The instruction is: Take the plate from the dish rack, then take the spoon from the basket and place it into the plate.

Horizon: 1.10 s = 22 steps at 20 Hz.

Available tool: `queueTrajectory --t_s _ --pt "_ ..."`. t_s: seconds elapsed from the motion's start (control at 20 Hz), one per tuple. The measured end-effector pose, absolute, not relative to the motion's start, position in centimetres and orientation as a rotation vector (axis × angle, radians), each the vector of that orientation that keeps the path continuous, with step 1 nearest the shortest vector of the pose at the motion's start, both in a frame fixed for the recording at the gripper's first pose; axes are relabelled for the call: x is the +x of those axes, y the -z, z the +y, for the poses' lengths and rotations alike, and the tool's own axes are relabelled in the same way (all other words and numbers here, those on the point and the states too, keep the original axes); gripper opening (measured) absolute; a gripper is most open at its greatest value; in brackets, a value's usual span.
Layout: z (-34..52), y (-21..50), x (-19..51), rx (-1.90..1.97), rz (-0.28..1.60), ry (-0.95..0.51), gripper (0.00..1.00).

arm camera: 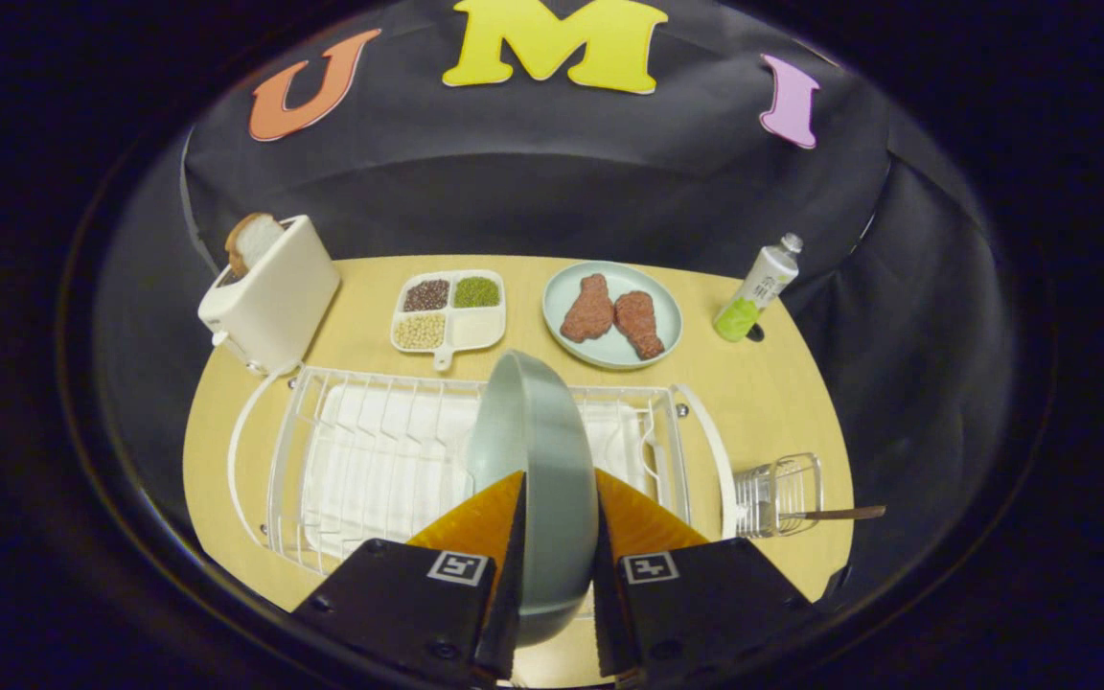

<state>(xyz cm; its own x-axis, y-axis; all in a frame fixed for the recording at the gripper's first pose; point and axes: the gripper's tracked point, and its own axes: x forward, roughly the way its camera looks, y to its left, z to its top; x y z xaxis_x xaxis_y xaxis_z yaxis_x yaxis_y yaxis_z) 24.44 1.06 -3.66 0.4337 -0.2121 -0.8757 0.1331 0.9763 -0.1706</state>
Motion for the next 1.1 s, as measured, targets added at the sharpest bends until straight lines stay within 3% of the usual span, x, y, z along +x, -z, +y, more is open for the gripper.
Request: queueTrajectory --t_s 0.25,0.5,0.9,1.1 --pt "0.7 0.9 25.1 -0.217 1.038 0.257 0.33" --pt "2.6 -0.3 23.0 -0.14 1.012 0.129 0.32" --pt "1.0 -1.8 12.4 0.056 0.975 -0.022 0.32" --pt "0.0 1.8 5.4 0.173 0.993 -0.066 0.32"
